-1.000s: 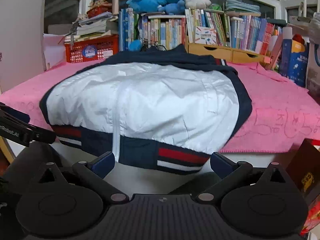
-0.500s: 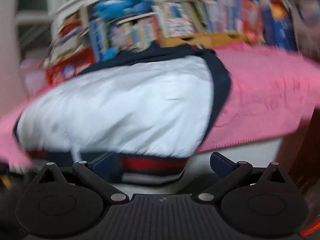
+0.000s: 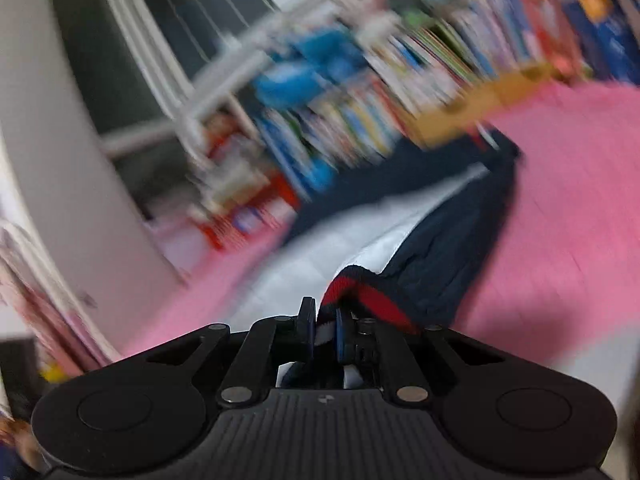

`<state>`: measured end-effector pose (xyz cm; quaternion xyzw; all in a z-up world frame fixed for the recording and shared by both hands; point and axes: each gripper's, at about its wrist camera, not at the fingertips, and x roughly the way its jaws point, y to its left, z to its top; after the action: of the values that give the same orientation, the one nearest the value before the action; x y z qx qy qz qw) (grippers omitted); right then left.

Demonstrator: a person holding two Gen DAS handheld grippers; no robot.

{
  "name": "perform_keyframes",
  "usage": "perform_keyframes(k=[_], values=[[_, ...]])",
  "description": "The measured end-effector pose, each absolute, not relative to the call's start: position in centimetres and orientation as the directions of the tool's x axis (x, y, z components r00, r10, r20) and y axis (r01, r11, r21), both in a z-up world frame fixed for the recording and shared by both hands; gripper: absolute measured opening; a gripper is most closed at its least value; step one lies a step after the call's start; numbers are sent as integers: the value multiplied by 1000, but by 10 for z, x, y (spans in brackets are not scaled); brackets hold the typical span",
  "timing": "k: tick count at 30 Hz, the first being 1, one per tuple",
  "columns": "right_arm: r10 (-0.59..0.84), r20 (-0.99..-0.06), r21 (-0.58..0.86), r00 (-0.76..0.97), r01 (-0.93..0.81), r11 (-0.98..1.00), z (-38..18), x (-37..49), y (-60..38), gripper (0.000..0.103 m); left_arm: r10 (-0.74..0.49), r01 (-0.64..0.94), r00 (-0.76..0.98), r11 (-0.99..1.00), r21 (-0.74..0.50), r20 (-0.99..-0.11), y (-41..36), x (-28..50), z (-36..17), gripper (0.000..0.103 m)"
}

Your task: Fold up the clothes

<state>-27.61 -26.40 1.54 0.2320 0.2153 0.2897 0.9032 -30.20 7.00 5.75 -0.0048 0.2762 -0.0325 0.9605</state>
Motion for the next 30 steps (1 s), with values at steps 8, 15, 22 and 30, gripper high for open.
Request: perform_keyframes(k=[8, 15, 22, 30], values=[[607, -367, 536, 705, -373, 757, 47, -142, -201, 11, -106, 115, 840, 993, -17, -532, 76, -291, 66, 103], [583, -433, 559, 687, -303, 772, 31, -50, -153, 11, -80, 175, 796, 979, 101, -601, 44, -260, 31, 103], [568, -341, 632, 749, -265, 728, 52, -20, -197, 11, 125, 36, 918, 920, 391, -377, 43, -211, 38, 103], [526, -363, 408, 769, -377, 832, 61, -33, -239, 83, 229, -87, 887, 936, 342, -401, 99, -79, 55, 103]])
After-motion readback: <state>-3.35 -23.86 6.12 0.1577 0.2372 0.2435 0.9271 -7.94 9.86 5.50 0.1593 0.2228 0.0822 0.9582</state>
